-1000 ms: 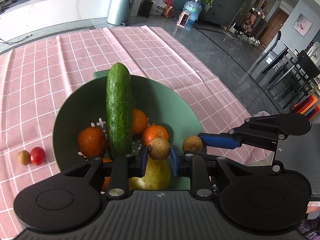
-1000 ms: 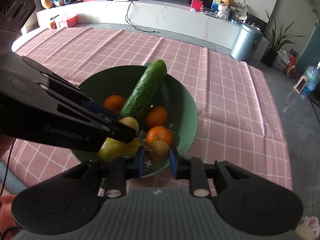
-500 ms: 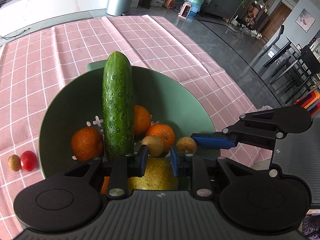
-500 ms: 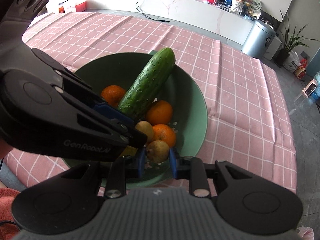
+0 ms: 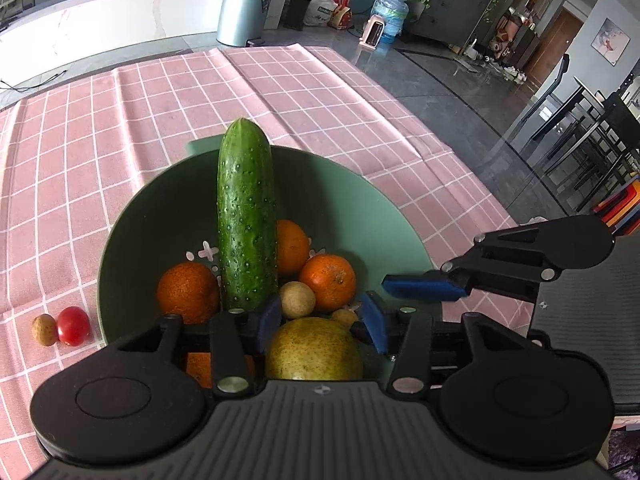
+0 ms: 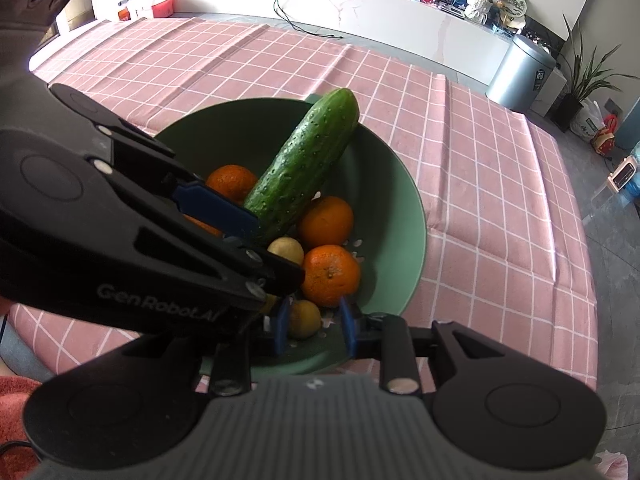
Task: Organize fruits
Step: 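Withdraw both tools toward the last kiwi and the red tomato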
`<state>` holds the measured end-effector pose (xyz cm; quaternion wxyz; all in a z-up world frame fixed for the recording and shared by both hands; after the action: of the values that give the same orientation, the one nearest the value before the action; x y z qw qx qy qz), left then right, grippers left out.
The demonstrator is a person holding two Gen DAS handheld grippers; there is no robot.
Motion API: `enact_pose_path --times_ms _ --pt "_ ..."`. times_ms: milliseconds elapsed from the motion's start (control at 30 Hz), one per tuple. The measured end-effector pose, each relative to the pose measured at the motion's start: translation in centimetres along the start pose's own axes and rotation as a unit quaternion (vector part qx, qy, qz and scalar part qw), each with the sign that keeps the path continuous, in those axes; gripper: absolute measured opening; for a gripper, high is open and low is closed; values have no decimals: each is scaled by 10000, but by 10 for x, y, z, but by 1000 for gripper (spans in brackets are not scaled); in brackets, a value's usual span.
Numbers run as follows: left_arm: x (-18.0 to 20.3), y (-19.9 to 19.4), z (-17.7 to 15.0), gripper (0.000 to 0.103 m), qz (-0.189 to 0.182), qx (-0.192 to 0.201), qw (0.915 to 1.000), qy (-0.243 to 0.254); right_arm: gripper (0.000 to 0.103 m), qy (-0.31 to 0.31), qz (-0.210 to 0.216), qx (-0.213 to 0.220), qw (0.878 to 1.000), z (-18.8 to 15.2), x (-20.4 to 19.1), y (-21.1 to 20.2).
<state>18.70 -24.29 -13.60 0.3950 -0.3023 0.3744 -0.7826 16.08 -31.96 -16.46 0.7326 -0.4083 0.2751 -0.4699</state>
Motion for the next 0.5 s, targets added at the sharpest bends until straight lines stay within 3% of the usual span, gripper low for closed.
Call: enact_pose_path --times_ms 67,267,500 --pt "1 -7 1 61 20 58 10000 28 38 -57 -89 38 9999 1 -1 -4" --pt "-1 -34 5 62 190 265 9994 150 42 -126 -249 222 9994 8 -9 -21" --pt "-16 -75 -1 62 681 496 9957 381 49 221 -305 767 9963 18 -30 -48"
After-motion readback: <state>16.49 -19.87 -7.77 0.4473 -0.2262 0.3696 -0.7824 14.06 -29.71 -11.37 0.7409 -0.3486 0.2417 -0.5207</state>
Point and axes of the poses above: each gripper's, at about its wrist camera, not at the fingertips, and y roughly the way its jaws point, x to its right, z to its top, the point moved 9 cm from there along y, roughly the way its jaws point, and after that the axes turned 8 degrees about z, right-handed, at the moved point
